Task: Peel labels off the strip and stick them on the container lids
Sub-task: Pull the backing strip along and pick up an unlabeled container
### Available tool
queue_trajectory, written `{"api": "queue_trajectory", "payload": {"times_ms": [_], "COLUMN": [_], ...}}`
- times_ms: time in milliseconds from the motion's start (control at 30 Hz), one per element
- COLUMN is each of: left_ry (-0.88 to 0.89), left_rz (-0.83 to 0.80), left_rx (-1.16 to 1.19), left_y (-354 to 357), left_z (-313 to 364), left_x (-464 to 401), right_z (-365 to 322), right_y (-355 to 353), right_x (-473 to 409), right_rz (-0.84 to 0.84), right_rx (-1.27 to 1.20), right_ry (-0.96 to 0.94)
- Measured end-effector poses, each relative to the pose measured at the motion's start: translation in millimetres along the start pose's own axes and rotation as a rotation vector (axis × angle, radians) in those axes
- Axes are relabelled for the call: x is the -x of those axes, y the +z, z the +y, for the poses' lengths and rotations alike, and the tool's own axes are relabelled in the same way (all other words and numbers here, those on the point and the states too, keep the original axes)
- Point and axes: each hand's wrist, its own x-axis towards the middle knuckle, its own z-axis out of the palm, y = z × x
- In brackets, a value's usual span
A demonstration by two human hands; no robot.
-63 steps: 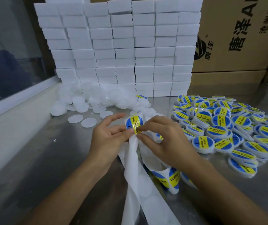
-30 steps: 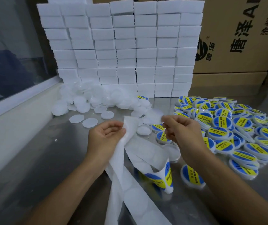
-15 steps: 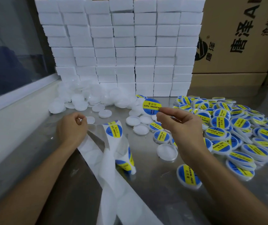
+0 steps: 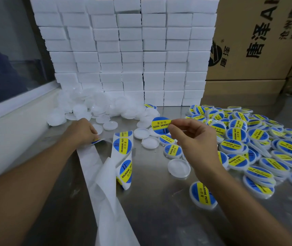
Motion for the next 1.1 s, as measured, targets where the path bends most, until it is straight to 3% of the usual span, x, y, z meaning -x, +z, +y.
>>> {"api": "queue_trajectory", "payload": {"times_ms": [167,300,533,633,800,1100], "left_ry": [0.002,0.125,0.269,0.236,0.035,-0.04], "left_rz": [0.096,0.316,0.446,0.379,0.113,-0.151], "left_rx": [-0.039,-0.073,0.54,0.848,1.345,1.654], "left_y": [6,9,0,1,6,9], "left_z": [13,28,59,73,89,80], "left_x": [7,17,60,92,129,139], "right_z": [3,5,8,8,7,5], "right_y": [0,-2,-2,-1,0,-1], "right_x": [-1,-3,-5,-4,-2,-1], "right_rz": [0.016,0.043,0.061,0.051,0.047,0.055], "right_rx": [0.007,-0.002,0.034,0.059,0.063,0.058], "right_ry": [-0.019,-0.046,-0.045,-0.033,-0.035,-0.108]}}
